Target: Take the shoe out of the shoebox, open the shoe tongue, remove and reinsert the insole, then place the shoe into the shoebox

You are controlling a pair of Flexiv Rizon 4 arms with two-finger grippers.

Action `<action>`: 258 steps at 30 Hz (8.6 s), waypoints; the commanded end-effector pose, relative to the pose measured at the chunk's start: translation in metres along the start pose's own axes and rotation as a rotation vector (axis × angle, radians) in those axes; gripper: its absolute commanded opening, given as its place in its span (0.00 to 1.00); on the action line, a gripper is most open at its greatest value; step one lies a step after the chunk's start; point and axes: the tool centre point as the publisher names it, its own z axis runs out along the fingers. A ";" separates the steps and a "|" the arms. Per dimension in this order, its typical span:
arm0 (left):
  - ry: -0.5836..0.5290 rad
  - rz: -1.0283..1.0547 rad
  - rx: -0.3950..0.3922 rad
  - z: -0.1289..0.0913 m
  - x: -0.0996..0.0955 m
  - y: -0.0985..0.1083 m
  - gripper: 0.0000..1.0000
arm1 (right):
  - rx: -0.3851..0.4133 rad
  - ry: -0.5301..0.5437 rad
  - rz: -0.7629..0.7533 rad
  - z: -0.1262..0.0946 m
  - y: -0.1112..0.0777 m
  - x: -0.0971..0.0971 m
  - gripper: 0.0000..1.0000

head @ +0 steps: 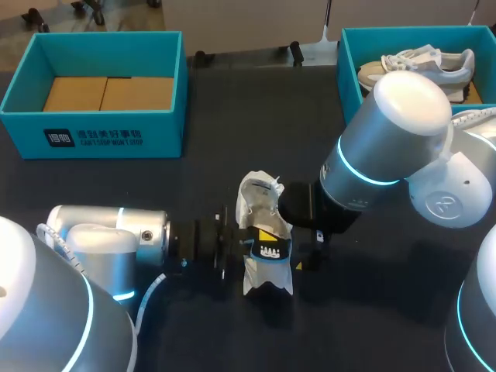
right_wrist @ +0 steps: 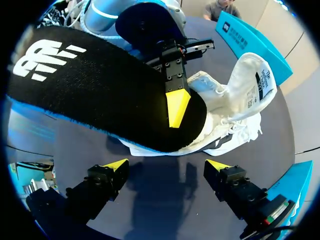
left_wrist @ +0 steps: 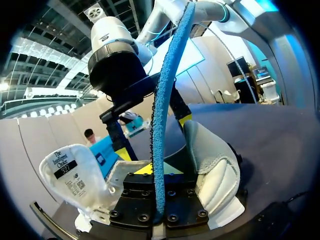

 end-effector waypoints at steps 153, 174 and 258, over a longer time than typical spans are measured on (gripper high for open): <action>0.000 0.383 0.029 0.004 -0.008 -0.027 0.00 | 0.000 -0.002 0.001 0.001 0.000 0.001 1.00; -0.043 0.393 0.029 -0.005 -0.017 -0.030 0.47 | 0.000 -0.002 0.001 0.001 0.000 0.001 1.00; -0.008 0.336 0.011 -0.021 -0.017 -0.034 0.47 | 0.000 -0.002 0.001 0.001 0.000 0.001 1.00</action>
